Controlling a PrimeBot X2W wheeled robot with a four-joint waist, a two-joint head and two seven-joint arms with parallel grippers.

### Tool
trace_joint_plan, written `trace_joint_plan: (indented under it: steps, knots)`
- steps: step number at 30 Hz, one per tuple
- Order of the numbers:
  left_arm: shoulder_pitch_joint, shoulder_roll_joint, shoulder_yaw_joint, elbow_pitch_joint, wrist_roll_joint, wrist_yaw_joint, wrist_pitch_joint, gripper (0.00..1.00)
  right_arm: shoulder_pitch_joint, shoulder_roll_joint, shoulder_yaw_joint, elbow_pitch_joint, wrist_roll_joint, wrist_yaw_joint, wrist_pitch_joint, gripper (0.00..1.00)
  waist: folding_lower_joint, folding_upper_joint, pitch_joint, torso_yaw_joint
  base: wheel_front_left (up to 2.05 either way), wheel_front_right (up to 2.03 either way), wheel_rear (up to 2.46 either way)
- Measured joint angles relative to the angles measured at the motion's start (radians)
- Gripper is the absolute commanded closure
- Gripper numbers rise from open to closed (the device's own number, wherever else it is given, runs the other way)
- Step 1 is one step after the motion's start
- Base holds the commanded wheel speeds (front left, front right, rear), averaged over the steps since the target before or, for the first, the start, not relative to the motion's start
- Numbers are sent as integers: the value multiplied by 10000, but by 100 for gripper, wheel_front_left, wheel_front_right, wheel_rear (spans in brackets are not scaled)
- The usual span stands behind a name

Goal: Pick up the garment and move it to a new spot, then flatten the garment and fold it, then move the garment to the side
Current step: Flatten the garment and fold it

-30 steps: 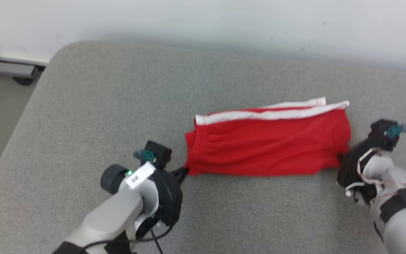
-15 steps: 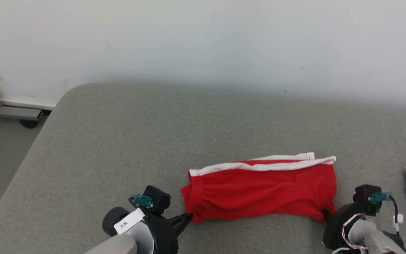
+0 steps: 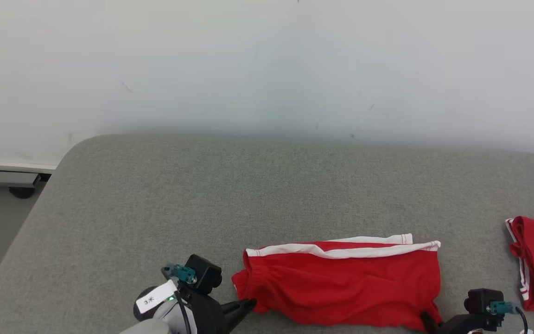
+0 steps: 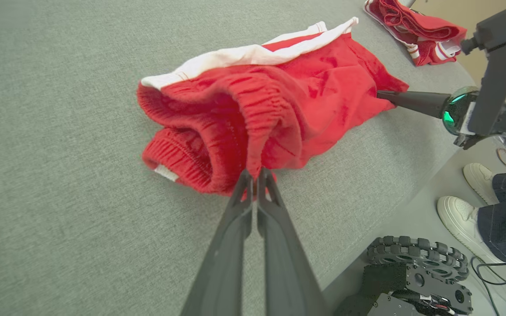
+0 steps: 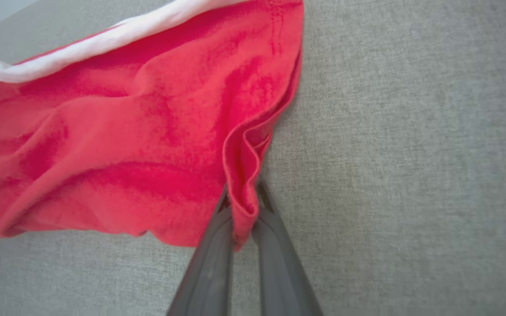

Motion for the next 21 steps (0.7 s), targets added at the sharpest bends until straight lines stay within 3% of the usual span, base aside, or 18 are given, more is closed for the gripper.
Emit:
trace_joint_plan:
  steps: [10, 21]
  knots:
    - [416, 372, -36, -334, -543, 2, 1172, 100, 1093, -65, -19, -1944, 33, -33, 431, 100, 2, 0, 141, -66, 0, 0, 0]
    - [203, 531, -44, -337, -796, 0, 1967, 100, 1584, -261, -362, -4349, 148, -882, 1112, 100, 2, 0, 259, -49, 0, 0, 0]
